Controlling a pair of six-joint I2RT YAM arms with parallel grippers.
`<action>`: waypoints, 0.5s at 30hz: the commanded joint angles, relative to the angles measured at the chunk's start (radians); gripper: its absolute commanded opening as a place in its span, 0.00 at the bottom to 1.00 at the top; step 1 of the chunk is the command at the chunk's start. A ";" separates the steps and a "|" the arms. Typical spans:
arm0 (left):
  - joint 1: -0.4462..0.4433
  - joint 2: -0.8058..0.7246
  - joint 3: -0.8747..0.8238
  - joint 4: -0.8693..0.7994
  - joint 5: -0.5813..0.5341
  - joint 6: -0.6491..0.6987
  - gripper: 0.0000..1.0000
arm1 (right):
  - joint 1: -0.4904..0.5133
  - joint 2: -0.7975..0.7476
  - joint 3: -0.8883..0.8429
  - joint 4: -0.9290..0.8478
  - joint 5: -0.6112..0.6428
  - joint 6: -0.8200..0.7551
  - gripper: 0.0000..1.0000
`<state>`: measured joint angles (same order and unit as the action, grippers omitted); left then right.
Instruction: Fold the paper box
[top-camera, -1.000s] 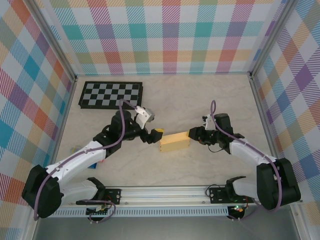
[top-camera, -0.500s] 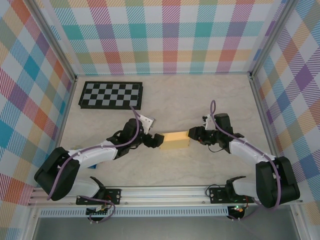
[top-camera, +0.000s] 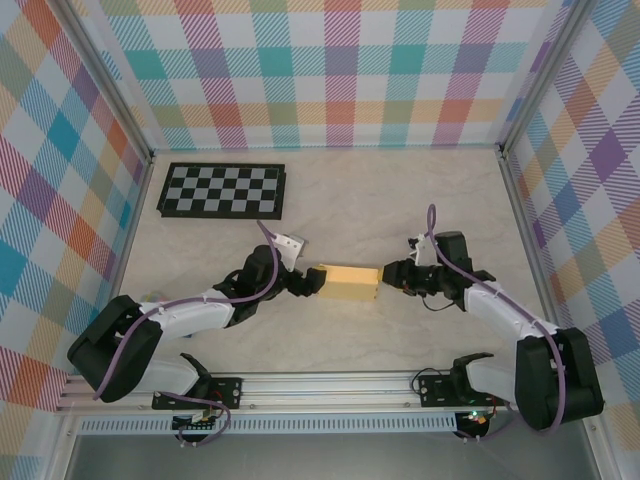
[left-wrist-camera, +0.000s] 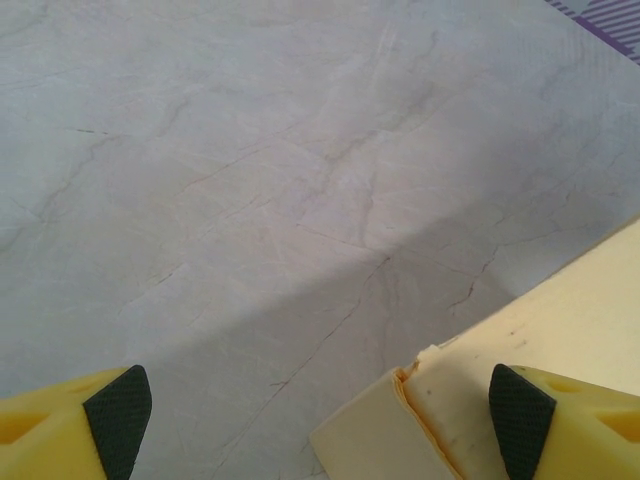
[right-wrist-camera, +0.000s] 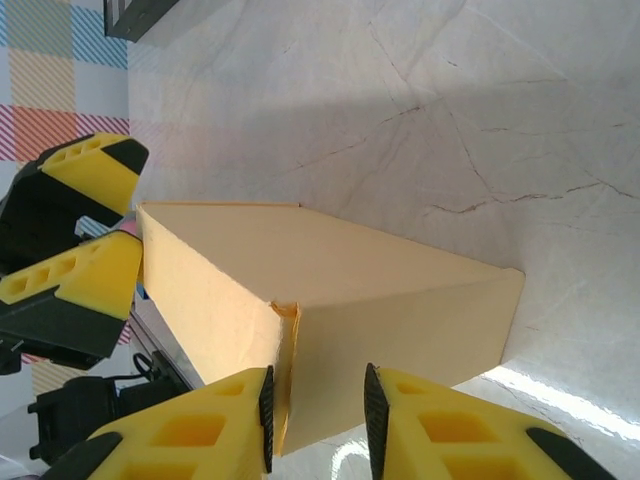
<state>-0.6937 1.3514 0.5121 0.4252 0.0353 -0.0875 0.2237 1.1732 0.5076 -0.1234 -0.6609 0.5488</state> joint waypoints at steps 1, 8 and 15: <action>0.002 0.043 -0.041 -0.145 -0.108 0.011 0.89 | -0.007 0.018 -0.059 -0.100 0.064 -0.053 0.28; 0.002 -0.040 -0.085 -0.069 -0.044 -0.017 0.90 | -0.003 0.057 -0.047 -0.019 -0.050 -0.135 0.40; 0.041 -0.303 -0.188 -0.020 -0.058 -0.037 0.96 | 0.112 -0.096 -0.008 -0.011 0.034 -0.385 0.43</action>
<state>-0.6800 1.1263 0.3527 0.4210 0.0128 -0.1123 0.2821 1.1389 0.4881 -0.1062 -0.6819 0.3332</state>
